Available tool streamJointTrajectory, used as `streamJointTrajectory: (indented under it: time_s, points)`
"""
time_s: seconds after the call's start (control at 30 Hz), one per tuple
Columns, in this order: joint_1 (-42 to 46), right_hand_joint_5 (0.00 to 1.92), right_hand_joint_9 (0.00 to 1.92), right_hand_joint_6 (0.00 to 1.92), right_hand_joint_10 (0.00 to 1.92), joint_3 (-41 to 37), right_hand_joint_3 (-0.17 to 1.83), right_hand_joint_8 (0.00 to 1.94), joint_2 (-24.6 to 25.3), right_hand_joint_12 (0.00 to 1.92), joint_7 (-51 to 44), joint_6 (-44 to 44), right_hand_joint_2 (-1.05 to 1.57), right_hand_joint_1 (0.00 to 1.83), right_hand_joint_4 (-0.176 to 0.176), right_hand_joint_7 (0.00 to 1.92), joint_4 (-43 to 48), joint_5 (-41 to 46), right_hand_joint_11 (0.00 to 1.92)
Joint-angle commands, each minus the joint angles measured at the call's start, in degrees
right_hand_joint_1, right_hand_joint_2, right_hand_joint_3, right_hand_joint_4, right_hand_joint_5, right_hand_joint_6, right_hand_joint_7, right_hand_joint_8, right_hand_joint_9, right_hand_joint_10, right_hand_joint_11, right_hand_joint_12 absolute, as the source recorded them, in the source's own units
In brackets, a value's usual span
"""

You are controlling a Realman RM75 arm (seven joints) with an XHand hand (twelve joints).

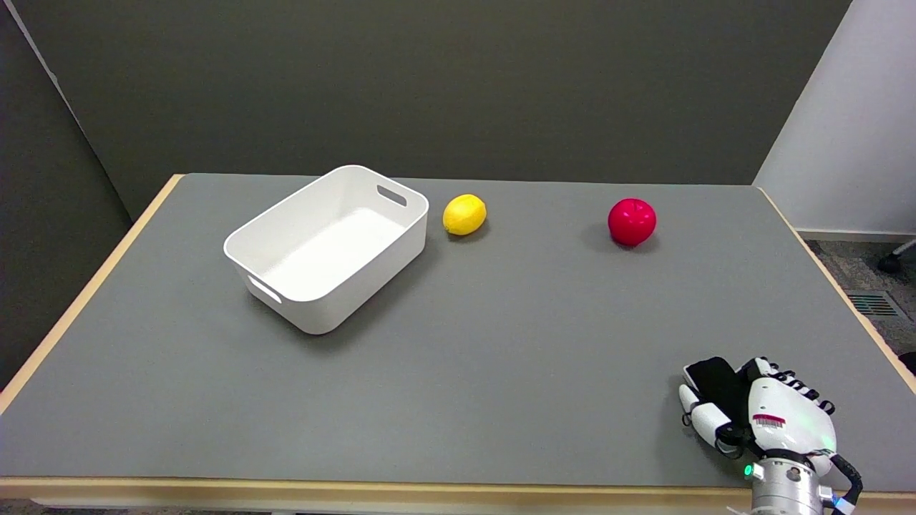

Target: Pick up the chalkboard eraser.

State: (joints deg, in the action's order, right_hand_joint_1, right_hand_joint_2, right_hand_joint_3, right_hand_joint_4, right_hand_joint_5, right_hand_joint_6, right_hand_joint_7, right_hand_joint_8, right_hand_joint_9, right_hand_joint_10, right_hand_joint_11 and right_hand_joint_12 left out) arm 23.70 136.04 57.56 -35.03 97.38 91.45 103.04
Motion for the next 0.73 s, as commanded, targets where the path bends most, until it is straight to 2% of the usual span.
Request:
streamJointTrajectory:
  time_s: [0.03,0.13,0.27,0.33,0.47,0.6,0.73]
  points:
    - [-5.09,0.64,0.72,1.56,1.34,-0.41,0.39,1.09,-0.16,1.83,0.32,-0.58,1.13,1.01,-0.149,0.80,-0.57,-8.50,0.65]
    - [-8.59,0.62,0.76,1.59,1.29,-0.64,0.41,1.05,-0.25,1.84,0.32,-1.55,1.13,1.02,-0.168,0.83,0.28,-13.94,0.65]
    - [-14.66,0.62,0.77,1.59,1.31,-1.14,0.43,1.06,-0.04,1.87,0.32,-6.97,1.12,1.02,-0.170,0.84,0.90,-20.57,0.68]
    - [-17.99,0.62,0.77,1.59,1.32,-1.85,0.43,1.06,0.47,1.87,0.34,-11.96,1.12,1.02,-0.172,0.84,1.09,-23.82,0.68]
    - [-23.76,0.63,0.78,1.59,1.33,-7.35,0.44,1.07,3.62,1.90,0.72,-27.91,1.12,1.02,-0.176,0.85,1.14,-29.33,0.68]
    - [-33.22,0.64,0.76,1.58,1.37,-8.33,0.43,1.11,8.04,1.91,0.72,-38.31,1.12,1.03,-0.176,0.84,-2.68,-28.80,0.68]
    - [-43.04,0.62,0.77,1.60,1.35,-5.55,0.41,1.10,11.60,1.92,1.20,-43.49,1.14,1.02,-0.176,0.85,-10.62,-27.67,0.61]
